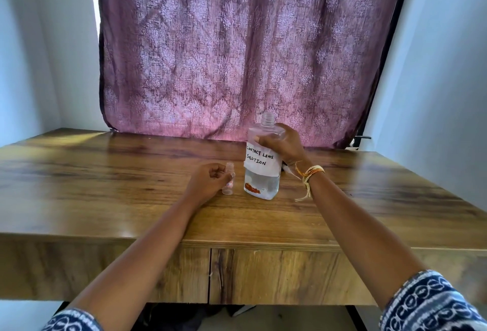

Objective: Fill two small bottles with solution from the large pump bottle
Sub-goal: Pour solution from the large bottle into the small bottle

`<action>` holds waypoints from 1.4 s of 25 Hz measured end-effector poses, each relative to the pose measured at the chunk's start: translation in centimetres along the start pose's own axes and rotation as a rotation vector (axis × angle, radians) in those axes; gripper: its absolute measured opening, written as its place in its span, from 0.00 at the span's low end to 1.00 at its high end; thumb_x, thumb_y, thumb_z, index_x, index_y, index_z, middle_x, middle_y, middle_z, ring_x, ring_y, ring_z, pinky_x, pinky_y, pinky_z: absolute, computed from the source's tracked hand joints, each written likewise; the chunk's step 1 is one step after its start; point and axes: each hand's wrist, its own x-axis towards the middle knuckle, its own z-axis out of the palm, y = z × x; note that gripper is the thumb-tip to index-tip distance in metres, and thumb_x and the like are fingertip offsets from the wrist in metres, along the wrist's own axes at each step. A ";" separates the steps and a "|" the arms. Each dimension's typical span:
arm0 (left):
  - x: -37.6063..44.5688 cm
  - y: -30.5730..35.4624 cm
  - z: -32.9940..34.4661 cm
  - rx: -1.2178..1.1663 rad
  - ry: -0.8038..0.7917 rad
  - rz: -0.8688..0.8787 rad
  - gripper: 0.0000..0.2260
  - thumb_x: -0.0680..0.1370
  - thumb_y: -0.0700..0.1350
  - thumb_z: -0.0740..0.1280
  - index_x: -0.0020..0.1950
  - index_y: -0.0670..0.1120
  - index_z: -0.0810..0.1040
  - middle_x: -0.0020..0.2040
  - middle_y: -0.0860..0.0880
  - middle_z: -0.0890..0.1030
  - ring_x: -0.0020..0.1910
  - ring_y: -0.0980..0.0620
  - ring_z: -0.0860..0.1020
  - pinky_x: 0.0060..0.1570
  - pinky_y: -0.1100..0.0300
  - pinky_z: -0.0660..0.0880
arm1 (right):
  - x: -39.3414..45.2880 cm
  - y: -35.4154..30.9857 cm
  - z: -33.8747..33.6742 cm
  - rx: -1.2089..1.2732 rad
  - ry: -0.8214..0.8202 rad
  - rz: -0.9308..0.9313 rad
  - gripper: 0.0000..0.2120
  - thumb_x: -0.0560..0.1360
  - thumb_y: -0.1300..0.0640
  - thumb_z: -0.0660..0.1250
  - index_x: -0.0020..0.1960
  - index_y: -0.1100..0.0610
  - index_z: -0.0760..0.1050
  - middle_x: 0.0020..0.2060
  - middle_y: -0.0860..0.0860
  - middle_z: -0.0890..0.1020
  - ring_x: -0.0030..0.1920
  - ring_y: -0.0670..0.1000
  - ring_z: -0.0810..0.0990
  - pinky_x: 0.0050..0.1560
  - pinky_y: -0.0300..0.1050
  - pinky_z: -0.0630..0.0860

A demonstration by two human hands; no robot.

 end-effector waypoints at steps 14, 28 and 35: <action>-0.2 0.0 -0.4 -0.089 -0.035 -0.006 0.05 0.71 0.45 0.75 0.42 0.54 0.82 0.45 0.46 0.86 0.43 0.52 0.83 0.51 0.53 0.79 | -1.4 1.0 1.2 -0.692 -0.023 -0.352 0.34 0.60 0.47 0.79 0.62 0.54 0.73 0.52 0.51 0.82 0.48 0.52 0.81 0.47 0.46 0.78; -0.4 0.5 -0.5 -0.246 -0.065 -0.054 0.04 0.73 0.43 0.74 0.46 0.51 0.83 0.41 0.47 0.86 0.39 0.51 0.84 0.40 0.56 0.82 | -2.1 5.2 3.7 -0.866 0.143 -0.586 0.26 0.65 0.50 0.74 0.60 0.60 0.73 0.53 0.56 0.81 0.52 0.57 0.80 0.51 0.52 0.77; 0.0 0.1 -0.3 -0.261 -0.045 -0.075 0.06 0.73 0.42 0.74 0.45 0.53 0.84 0.45 0.45 0.86 0.47 0.45 0.85 0.48 0.47 0.82 | -1.7 5.9 4.3 -0.902 0.185 -0.683 0.20 0.71 0.51 0.68 0.59 0.62 0.74 0.53 0.56 0.81 0.53 0.56 0.79 0.54 0.51 0.75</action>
